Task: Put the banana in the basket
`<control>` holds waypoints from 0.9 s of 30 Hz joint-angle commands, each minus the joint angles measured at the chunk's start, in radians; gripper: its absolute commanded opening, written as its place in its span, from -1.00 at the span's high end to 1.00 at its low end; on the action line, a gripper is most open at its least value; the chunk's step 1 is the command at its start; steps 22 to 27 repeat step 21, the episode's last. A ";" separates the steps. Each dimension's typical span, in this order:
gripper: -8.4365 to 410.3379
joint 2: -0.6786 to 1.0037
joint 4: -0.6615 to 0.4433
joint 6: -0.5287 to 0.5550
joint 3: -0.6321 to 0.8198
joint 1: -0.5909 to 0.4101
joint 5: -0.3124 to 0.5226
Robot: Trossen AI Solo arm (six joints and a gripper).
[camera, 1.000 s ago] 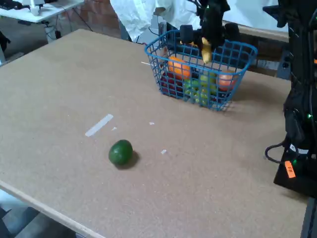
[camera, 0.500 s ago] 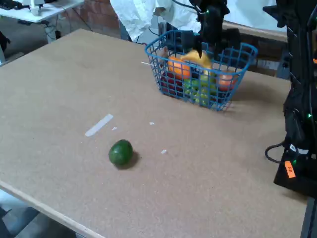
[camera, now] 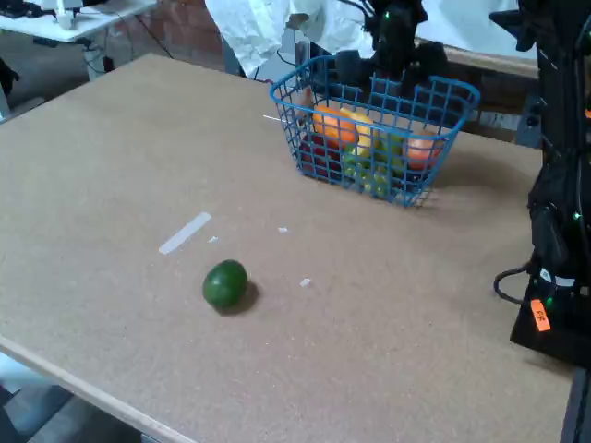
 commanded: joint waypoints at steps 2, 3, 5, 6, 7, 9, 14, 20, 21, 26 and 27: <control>-0.49 -0.049 0.013 -0.002 0.028 0.002 0.008; -0.49 -0.063 0.014 -0.002 0.033 0.002 0.008; -0.49 -0.094 0.021 -0.002 0.035 0.002 0.008; -0.49 -0.111 0.024 -0.002 0.035 0.002 0.007; -0.49 -0.129 0.024 -0.002 0.035 0.002 0.007; -0.49 -0.165 0.025 -0.002 0.035 0.002 0.007; -0.49 -0.254 0.024 -0.001 0.035 0.002 0.007; -0.49 -0.352 0.024 0.003 0.034 0.002 0.006; -0.49 -0.366 0.024 0.003 0.034 0.002 0.006; -0.49 -0.366 0.024 0.003 0.034 0.002 0.006; -0.49 -0.366 0.024 0.003 0.034 0.002 0.006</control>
